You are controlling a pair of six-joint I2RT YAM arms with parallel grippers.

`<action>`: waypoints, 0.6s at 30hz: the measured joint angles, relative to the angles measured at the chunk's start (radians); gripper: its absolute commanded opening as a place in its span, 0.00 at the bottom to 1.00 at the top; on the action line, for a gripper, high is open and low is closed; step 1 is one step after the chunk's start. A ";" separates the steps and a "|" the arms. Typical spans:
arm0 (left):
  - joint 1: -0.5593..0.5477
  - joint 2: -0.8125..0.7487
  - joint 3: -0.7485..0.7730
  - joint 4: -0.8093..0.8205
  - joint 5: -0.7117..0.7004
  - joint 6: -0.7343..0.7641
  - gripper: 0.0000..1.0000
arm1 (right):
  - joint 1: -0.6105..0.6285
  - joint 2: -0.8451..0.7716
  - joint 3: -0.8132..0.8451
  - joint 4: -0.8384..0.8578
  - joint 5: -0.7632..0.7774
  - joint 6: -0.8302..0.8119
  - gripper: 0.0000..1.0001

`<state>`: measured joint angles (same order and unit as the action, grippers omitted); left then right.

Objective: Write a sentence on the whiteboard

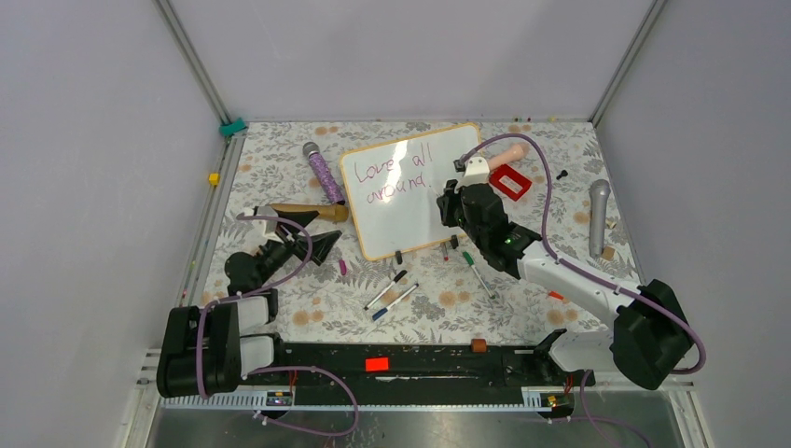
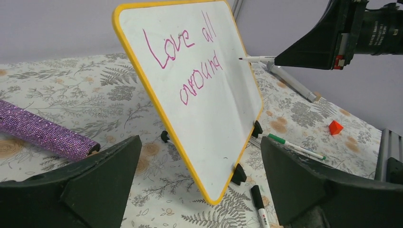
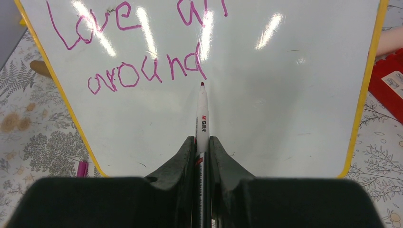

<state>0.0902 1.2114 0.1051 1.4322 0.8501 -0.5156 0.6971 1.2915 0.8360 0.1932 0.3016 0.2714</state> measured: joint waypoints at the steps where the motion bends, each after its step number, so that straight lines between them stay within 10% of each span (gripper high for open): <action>1: 0.000 0.000 -0.004 -0.001 -0.003 0.004 0.99 | 0.000 0.000 0.000 0.000 0.000 0.001 0.00; 18: -0.013 -0.019 -0.035 -0.002 -0.075 0.042 0.99 | 0.000 -0.012 -0.006 0.000 0.000 0.006 0.00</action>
<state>0.0776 1.1919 0.0696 1.4300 0.7753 -0.4740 0.6971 1.2797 0.8299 0.1932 0.3016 0.2775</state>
